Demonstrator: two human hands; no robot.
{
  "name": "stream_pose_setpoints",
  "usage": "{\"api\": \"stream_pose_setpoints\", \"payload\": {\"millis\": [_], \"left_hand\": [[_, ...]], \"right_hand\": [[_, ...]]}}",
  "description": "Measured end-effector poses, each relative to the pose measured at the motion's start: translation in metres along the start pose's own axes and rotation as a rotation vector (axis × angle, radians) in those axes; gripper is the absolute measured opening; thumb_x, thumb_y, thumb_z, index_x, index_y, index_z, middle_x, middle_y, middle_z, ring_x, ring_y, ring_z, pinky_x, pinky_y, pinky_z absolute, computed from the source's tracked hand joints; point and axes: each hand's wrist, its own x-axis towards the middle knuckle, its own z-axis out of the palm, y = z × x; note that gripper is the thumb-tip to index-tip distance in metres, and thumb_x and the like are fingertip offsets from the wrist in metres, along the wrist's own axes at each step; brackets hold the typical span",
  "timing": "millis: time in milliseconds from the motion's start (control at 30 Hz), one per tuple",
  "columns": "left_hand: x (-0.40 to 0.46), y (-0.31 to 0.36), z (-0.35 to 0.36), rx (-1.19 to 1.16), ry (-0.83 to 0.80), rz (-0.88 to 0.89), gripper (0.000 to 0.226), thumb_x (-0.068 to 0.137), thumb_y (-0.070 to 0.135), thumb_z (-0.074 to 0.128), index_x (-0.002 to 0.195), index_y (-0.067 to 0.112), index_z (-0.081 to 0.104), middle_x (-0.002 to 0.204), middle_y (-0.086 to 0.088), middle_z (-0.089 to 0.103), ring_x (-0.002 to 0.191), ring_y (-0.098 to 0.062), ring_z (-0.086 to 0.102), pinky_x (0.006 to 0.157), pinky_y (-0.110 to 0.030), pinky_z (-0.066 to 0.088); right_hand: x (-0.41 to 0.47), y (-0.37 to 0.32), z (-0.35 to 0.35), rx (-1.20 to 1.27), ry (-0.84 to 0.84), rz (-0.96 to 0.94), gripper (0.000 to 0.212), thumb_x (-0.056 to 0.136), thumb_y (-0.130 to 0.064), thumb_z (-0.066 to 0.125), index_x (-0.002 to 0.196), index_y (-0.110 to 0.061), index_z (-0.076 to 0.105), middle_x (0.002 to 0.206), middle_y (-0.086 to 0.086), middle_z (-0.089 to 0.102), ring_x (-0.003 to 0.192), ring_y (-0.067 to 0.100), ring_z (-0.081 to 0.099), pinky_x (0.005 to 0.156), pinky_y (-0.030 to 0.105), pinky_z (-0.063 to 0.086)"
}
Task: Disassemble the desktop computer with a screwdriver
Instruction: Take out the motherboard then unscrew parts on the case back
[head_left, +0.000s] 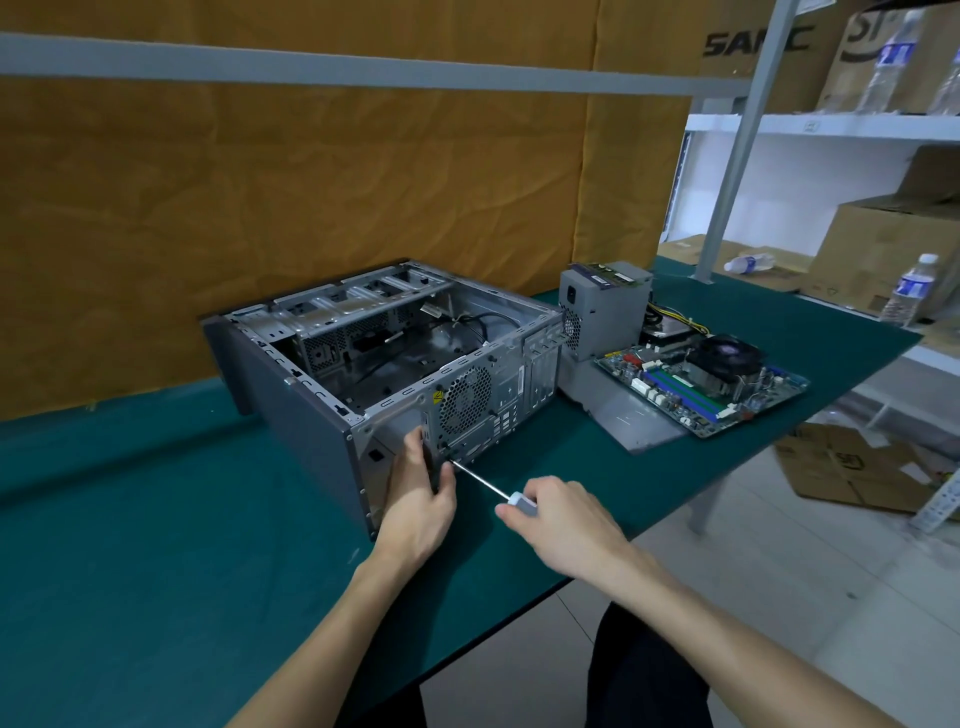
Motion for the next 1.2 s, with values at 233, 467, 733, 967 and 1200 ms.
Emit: {"api": "stream_pose_setpoints", "payload": {"millis": [233, 467, 733, 967, 1200], "left_hand": [[0.000, 0.002, -0.002, 0.003, 0.011, -0.027, 0.048, 0.100, 0.027, 0.054, 0.142, 0.024, 0.032, 0.134, -0.008, 0.056, 0.120, -0.029, 0.054, 0.107, -0.042, 0.042], [0.000, 0.002, -0.003, -0.035, 0.030, -0.032, 0.036, 0.096, 0.013, 0.054, 0.131, 0.019, 0.045, 0.121, -0.002, 0.053, 0.111, -0.022, 0.053, 0.103, -0.036, 0.042], [0.001, 0.005, -0.004, -0.083, 0.058, -0.112, 0.031, 0.092, 0.012, 0.060, 0.123, 0.018, 0.056, 0.113, -0.002, 0.065, 0.103, -0.021, 0.061, 0.100, -0.036, 0.049], [0.001, 0.005, -0.003, -0.074, 0.060, -0.134, 0.029, 0.095, 0.024, 0.062, 0.122, 0.018, 0.053, 0.111, -0.003, 0.063, 0.102, -0.024, 0.060, 0.098, -0.037, 0.048], [0.000, 0.003, -0.003, -0.064, 0.071, -0.098, 0.022, 0.094, 0.029, 0.065, 0.112, 0.022, 0.053, 0.111, -0.002, 0.061, 0.101, -0.022, 0.059, 0.095, -0.036, 0.047]], "right_hand": [[0.000, 0.001, -0.008, 0.139, -0.219, 0.099, 0.042, 0.092, -0.053, 0.048, 0.066, -0.022, 0.034, 0.061, -0.007, 0.040, 0.046, 0.014, 0.033, 0.048, 0.027, 0.027], [-0.009, 0.010, -0.001, 0.143, -0.107, 0.028, 0.036, 0.096, -0.044, 0.047, 0.070, -0.019, 0.041, 0.064, -0.005, 0.045, 0.053, 0.016, 0.037, 0.052, 0.031, 0.031], [-0.006, 0.012, 0.004, 0.159, -0.101, 0.017, 0.036, 0.097, -0.045, 0.048, 0.072, -0.019, 0.045, 0.066, -0.003, 0.048, 0.055, 0.017, 0.039, 0.054, 0.032, 0.033], [0.000, 0.012, 0.001, 0.183, -0.158, 0.038, 0.036, 0.096, -0.046, 0.049, 0.075, -0.018, 0.048, 0.066, -0.003, 0.050, 0.054, 0.017, 0.041, 0.053, 0.029, 0.033], [0.011, 0.014, -0.024, 0.910, -0.629, 0.284, 0.044, 0.102, -0.044, 0.057, 0.102, -0.002, 0.067, 0.065, 0.003, 0.057, 0.043, 0.010, 0.042, 0.037, 0.019, 0.032]]}}
